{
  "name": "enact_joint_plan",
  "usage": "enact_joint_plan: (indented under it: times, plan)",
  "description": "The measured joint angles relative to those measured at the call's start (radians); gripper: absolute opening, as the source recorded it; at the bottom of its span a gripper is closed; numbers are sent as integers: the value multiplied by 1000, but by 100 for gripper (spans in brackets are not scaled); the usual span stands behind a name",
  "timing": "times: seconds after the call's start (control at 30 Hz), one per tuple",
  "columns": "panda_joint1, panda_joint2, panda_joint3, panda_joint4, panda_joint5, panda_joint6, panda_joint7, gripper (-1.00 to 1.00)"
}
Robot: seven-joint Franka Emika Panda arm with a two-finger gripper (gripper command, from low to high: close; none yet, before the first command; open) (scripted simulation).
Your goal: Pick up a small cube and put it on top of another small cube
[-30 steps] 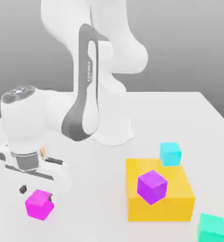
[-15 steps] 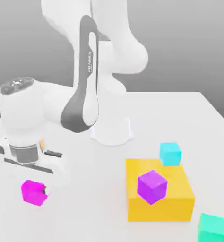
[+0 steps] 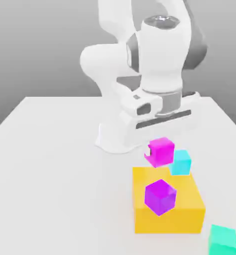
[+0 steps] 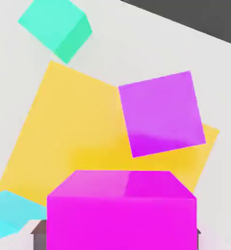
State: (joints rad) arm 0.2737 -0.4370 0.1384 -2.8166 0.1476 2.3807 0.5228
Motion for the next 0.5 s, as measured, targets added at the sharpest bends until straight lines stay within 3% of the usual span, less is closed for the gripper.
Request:
enact_joint_plan:
  times: [0.1,0.27,0.3,0.5]
  plan:
    - [72,-82,59,-40,5,-41,-9,-100]
    - [78,44,94,-93,9,140,-7,-100]
    - [76,66,98,-101,9,169,-6,100]
    - [75,78,101,-104,7,184,-4,100]
